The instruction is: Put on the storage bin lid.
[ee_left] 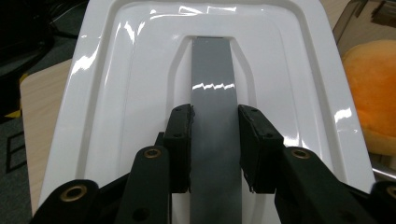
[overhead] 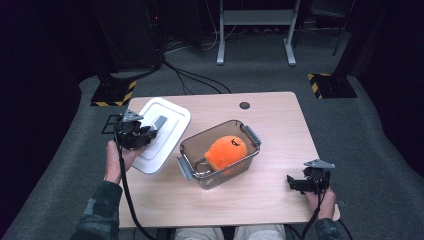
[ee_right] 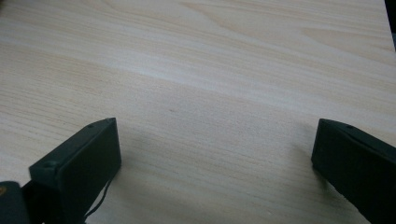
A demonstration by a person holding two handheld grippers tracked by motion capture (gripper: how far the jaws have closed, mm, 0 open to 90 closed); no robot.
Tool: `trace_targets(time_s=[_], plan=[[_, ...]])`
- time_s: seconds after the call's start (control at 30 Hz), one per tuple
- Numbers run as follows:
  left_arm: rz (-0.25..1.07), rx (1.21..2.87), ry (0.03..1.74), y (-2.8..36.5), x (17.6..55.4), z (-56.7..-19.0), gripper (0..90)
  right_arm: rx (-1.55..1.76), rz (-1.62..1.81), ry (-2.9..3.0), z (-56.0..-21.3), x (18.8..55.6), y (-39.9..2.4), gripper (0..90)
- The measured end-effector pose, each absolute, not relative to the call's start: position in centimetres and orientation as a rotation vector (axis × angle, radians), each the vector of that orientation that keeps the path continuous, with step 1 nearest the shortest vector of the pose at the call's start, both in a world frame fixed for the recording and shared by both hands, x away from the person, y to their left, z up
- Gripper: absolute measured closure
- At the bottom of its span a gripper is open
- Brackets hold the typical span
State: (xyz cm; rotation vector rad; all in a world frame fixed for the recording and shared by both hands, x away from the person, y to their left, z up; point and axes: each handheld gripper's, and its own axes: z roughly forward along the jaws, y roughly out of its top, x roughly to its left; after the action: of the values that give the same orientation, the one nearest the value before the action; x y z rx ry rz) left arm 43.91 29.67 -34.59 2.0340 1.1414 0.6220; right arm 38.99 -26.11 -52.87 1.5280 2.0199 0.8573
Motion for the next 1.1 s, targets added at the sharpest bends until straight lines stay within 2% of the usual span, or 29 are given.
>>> trace_targets(time_s=[0.53, 1.1], plan=[[0.609, 2.09, 1.028, 26.2, 44.3, -32.8, 66.2, 1.526, 0.858, 2.021, -52.9, 39.0, -26.1, 0.5], [0.511, 2.175, 0.925, 22.9, 44.9, -32.8, 66.1, 1.527, 0.859, 2.02, -52.9, 39.0, -26.1, 0.6]])
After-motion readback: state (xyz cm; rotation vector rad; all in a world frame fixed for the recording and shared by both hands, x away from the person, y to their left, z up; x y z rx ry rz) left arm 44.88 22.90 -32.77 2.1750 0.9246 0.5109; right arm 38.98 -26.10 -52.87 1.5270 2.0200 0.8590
